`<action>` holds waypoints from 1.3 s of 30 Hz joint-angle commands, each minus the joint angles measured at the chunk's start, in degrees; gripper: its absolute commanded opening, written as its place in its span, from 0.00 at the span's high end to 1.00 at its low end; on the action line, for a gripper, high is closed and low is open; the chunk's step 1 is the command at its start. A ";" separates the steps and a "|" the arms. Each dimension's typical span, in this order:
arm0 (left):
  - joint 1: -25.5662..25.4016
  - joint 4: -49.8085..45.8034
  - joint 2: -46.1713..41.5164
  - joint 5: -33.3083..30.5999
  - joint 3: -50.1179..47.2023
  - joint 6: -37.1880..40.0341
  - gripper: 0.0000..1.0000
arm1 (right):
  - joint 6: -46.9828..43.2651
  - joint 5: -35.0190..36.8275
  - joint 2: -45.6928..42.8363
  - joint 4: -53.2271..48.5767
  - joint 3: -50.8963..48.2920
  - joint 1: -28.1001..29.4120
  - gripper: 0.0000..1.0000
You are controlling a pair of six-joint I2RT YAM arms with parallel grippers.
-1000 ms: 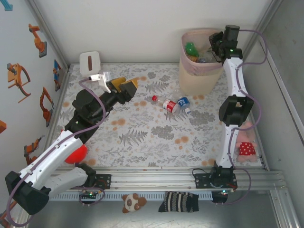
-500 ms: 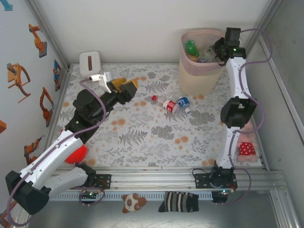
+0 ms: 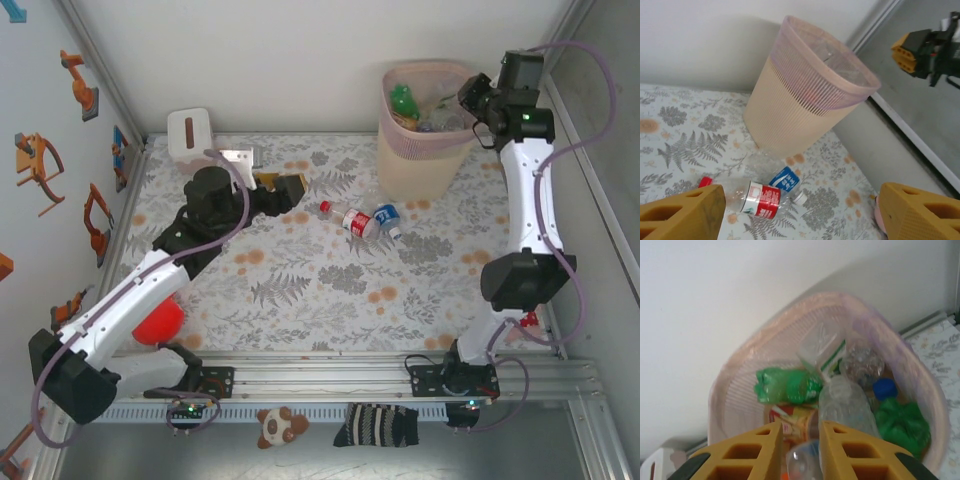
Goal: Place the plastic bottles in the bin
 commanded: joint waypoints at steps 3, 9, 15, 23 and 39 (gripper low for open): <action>-0.12 -12.28 6.42 -2.81 6.22 1.59 0.27 | -2.69 1.04 -7.97 -0.34 -7.67 0.62 0.74; -0.75 -11.86 13.38 -5.18 8.05 -5.31 0.25 | -3.18 2.80 -17.09 -0.14 -17.34 0.71 0.74; -0.58 -14.44 22.95 -8.69 14.27 -20.76 0.36 | -4.05 5.13 -23.45 -1.04 -23.44 0.71 0.73; 0.60 -24.36 35.88 -10.54 25.87 -36.61 0.37 | -4.15 6.61 -28.62 -2.60 -26.66 0.66 0.73; 3.62 -18.48 55.08 2.62 35.02 -54.29 0.30 | -5.07 8.05 -33.35 -4.43 -29.07 0.72 0.73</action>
